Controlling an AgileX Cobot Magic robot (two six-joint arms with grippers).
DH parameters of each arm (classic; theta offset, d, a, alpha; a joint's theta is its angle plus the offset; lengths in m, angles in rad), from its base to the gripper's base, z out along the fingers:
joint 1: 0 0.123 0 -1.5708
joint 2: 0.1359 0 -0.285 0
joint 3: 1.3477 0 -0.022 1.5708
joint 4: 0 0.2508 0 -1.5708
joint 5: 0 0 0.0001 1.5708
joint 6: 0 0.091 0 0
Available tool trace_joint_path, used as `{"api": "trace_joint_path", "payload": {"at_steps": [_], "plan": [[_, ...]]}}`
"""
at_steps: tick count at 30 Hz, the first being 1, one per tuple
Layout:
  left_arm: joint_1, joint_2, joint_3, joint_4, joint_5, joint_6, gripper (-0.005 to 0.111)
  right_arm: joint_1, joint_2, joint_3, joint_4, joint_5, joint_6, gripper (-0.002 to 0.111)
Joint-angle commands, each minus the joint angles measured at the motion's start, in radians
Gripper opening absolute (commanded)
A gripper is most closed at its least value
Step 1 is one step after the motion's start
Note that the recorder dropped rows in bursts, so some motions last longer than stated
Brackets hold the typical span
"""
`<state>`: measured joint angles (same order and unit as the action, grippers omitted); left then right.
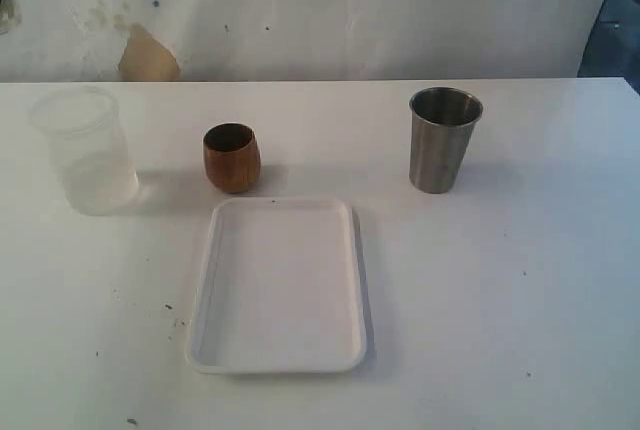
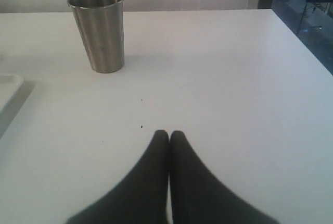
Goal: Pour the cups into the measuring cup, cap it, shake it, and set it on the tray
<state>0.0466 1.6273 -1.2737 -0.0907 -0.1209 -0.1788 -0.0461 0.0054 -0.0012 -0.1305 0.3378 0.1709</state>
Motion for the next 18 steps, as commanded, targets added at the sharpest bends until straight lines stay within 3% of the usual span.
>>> {"api": "trace_joint_path", "payload": {"at_steps": [1, 3, 7, 9, 13, 18], "plan": [[-0.082, -0.084, -0.013, 0.368, -0.212, -0.422, 0.0, 0.005, -0.005, 0.001, 0.002, -0.002, 0.002, 0.0], [-0.119, -0.107, -0.013, 0.568, -0.232, -0.506, 0.0, 0.005, -0.005, 0.001, 0.002, -0.002, 0.002, 0.0], [-0.202, -0.135, 0.002, 0.828, -0.174, -0.754, 0.0, 0.005, -0.005, 0.001, 0.002, -0.002, 0.002, 0.0], [-0.242, -0.137, 0.039, 0.926, -0.197, -0.804, 0.0, 0.005, -0.005, 0.001, 0.002, -0.002, 0.002, 0.0], [-0.321, -0.139, 0.162, 0.961, -0.24, -0.815, 0.0, 0.005, -0.005, 0.001, 0.002, -0.002, 0.002, 0.0], [-0.41, -0.139, 0.377, 0.959, -0.511, -0.713, 0.0, 0.005, -0.005, 0.001, 0.002, -0.002, 0.002, 0.0]]}}
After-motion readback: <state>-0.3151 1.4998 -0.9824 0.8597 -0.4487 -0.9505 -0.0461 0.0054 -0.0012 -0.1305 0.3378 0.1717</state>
